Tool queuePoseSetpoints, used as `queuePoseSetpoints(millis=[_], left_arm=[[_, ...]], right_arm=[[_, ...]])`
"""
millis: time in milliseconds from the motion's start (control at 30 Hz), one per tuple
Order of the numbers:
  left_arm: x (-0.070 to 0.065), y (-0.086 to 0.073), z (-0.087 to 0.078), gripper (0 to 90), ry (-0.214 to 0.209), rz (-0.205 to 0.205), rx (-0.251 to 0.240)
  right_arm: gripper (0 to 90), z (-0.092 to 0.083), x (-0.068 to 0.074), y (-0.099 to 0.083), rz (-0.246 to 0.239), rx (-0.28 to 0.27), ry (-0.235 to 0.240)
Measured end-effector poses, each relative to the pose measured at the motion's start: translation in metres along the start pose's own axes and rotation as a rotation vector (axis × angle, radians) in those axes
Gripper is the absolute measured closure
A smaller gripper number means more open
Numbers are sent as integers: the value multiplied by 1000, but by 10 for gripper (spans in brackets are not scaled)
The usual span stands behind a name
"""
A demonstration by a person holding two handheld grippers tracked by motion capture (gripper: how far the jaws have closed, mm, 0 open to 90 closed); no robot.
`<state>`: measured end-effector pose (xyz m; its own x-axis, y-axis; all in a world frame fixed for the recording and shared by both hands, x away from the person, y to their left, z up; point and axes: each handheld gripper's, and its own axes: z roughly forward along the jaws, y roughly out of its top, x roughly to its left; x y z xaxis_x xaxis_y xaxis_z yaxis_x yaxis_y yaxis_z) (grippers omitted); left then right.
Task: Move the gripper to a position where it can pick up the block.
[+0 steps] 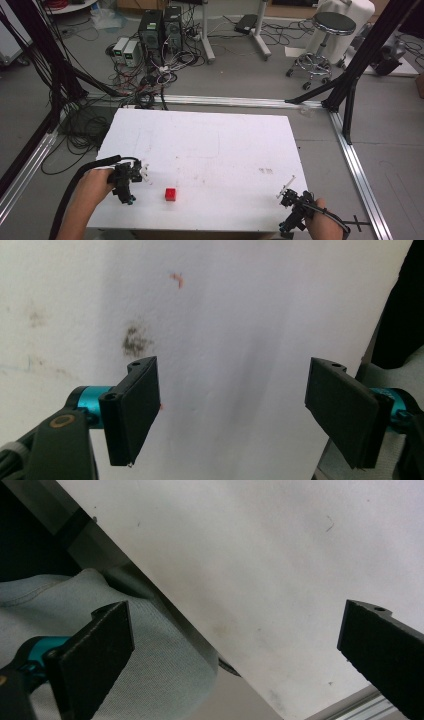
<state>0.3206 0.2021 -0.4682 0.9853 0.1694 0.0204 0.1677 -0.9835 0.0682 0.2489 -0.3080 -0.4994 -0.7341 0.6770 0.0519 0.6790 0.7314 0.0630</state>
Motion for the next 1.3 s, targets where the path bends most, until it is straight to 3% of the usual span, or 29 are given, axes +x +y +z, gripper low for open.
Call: queuePoseSetpoints(millis=[367,667,867,1300], left_arm=[[-2,46,0,224,-11,101,-4],[-7,77,10,224,-54,177,10],[-11,91,18,224,-75,220,31],[-18,109,32,224,-73,258,50]], right_arm=[[7,-1,0,0,-10,-8,1],[7,-3,0,-1,-3,-13,5],[7,-3,1,-1,-6,-13,9],[7,-2,1,0,-14,-13,15]])
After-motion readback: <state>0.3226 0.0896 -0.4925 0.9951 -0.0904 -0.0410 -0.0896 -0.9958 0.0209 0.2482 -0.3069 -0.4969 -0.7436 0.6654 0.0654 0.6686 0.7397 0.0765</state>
